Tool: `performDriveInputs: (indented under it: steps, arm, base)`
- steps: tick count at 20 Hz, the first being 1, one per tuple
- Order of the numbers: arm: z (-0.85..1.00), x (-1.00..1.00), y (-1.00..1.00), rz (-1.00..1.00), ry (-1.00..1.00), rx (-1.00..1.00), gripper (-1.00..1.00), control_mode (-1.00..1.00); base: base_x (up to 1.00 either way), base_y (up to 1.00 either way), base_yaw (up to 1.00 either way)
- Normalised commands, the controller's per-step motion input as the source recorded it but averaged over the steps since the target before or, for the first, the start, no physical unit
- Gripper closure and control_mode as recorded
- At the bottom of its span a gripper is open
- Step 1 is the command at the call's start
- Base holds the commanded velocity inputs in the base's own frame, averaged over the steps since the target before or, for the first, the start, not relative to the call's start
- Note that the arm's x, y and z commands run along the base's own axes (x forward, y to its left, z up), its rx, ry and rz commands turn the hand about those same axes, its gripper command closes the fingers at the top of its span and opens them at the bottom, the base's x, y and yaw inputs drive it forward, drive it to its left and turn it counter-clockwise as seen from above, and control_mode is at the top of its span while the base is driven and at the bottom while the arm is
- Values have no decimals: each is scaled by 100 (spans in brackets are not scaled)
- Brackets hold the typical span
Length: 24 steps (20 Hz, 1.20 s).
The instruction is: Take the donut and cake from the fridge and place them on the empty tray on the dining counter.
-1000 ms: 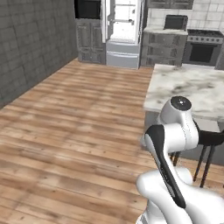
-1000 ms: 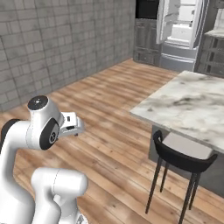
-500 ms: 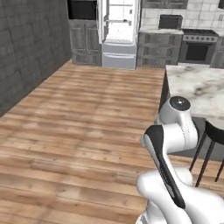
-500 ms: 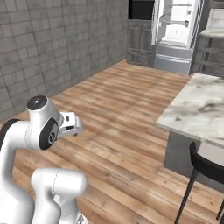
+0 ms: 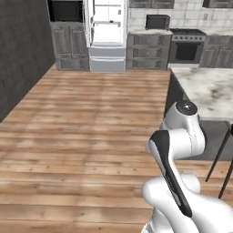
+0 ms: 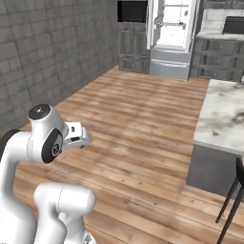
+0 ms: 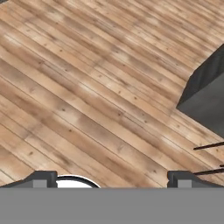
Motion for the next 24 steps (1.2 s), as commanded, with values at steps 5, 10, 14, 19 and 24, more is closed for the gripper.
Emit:
performDriveInputs:
  steps: [5, 10, 14, 19, 24]
  arm:
    - [0, 0, 0, 0, 0, 0, -100, 100]
    - [0, 0, 0, 0, 0, 0, -100, 100]
    - [0, 0, 0, 0, 0, 0, -100, 100]
    - [0, 0, 0, 0, 0, 0, -100, 100]
    - [0, 0, 0, 0, 0, 0, -100, 100]
  base:
    - [64, 67, -27]
    - [70, 53, -22]
    - [72, 47, -20]
    - [78, 40, -20]
    - [79, 35, -18]
